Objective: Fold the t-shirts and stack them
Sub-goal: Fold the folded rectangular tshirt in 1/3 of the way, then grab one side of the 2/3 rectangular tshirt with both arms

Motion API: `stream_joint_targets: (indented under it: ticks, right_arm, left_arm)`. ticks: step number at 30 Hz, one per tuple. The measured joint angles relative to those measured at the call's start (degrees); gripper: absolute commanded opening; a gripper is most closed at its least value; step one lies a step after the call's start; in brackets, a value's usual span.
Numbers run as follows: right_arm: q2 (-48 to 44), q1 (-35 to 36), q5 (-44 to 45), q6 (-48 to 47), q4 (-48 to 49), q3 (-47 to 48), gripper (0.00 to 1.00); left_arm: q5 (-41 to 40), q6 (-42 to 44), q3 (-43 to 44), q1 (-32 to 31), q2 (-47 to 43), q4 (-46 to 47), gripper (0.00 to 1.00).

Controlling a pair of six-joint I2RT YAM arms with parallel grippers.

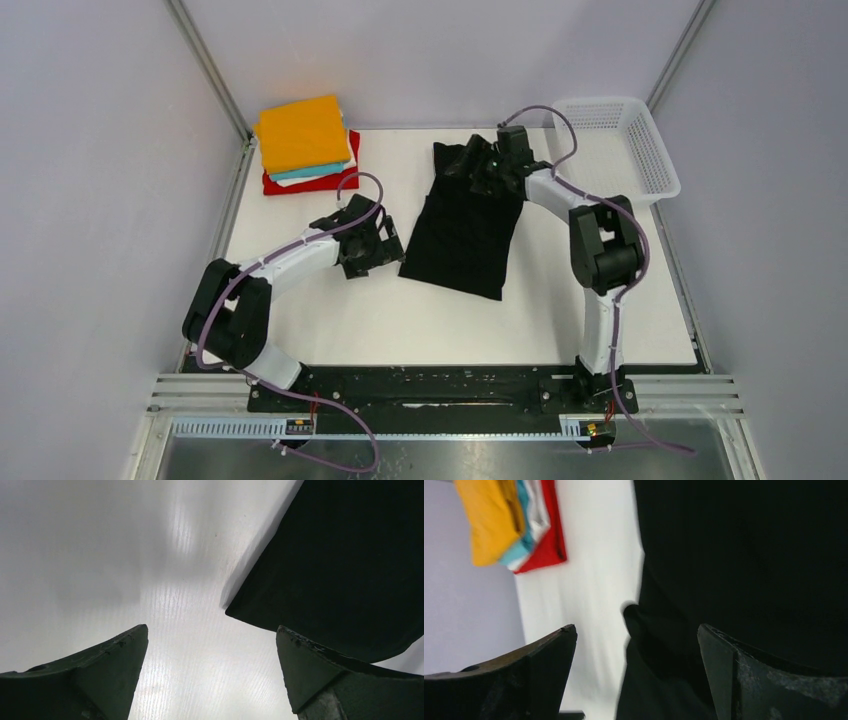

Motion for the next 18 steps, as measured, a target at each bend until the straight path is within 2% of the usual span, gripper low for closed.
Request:
stream_joint_targets:
  ticks: [4,6,11,15,18]
  right_arm:
    - [-10.8,-1.1,0.8,-5.6,-4.2,-12.0,0.99]
    - [-19.4,-0.7,1.1,-7.6,-5.8,-20.8,0.99]
    - [-42.3,0.2,1.8,-7.8,-6.0,-45.2,0.98]
    - [-48.3,0.2,1.8,-6.3,-6.6,-59.0,0.93]
    - [-50.6,0.1,1.2,-5.4,-7.1,-62.1,0.90]
  left_arm:
    - [2.9,-0.2,-0.4,0.0,2.6,1.9,0.85]
    - [4.2,-0.5,-0.4,0.0,4.6,3.0,0.80]
    - [6.8,-1.1,1.4,-0.7,9.3,5.5,0.60]
    - [8.9,-1.7,3.1,-1.7,12.0,7.9,0.36]
    - [9.8,-1.9,2.9,-2.3,12.8,8.9,0.29]
